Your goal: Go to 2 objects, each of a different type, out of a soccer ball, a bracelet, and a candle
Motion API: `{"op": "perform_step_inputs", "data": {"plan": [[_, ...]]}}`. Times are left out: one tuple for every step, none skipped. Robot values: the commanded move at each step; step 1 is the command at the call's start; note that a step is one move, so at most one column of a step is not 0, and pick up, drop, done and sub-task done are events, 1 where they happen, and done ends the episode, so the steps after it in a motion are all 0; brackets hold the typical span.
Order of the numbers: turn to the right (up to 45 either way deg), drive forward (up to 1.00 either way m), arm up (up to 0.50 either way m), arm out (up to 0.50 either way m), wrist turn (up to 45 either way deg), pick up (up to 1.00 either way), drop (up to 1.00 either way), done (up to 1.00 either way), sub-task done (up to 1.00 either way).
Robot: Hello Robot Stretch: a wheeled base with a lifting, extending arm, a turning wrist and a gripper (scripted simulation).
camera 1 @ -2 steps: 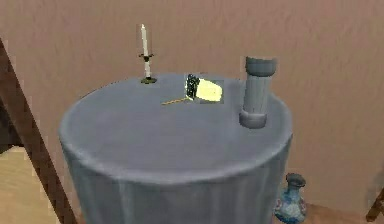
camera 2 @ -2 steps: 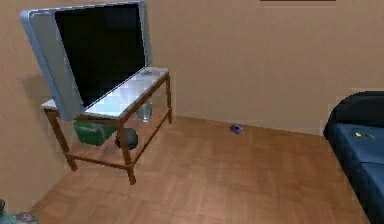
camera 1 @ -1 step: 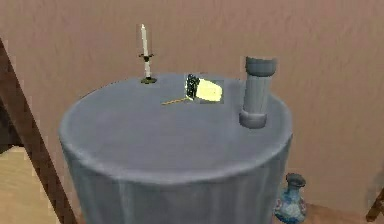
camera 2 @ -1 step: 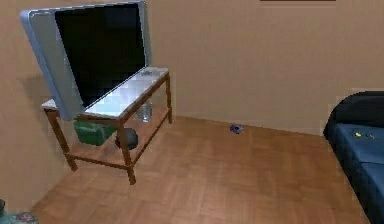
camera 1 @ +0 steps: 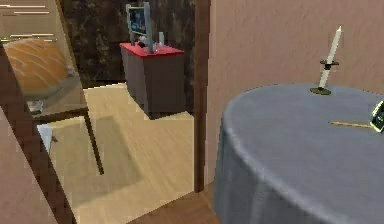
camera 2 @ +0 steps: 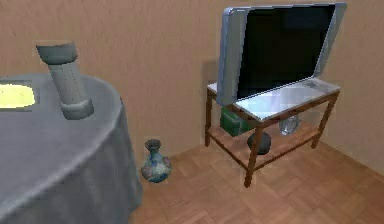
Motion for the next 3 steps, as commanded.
{"op": "perform_step_inputs", "data": {"plan": [[-21.0,0.0,0.0,0.0,0.0,0.0,0.0,0.0,0.0],[0.0,0.05,0.0,0.0,0.0,0.0,0.0,0.0,0.0],[45.0,0.0,0.0,0.0,0.0,0.0,0.0,0.0,0.0]]}}
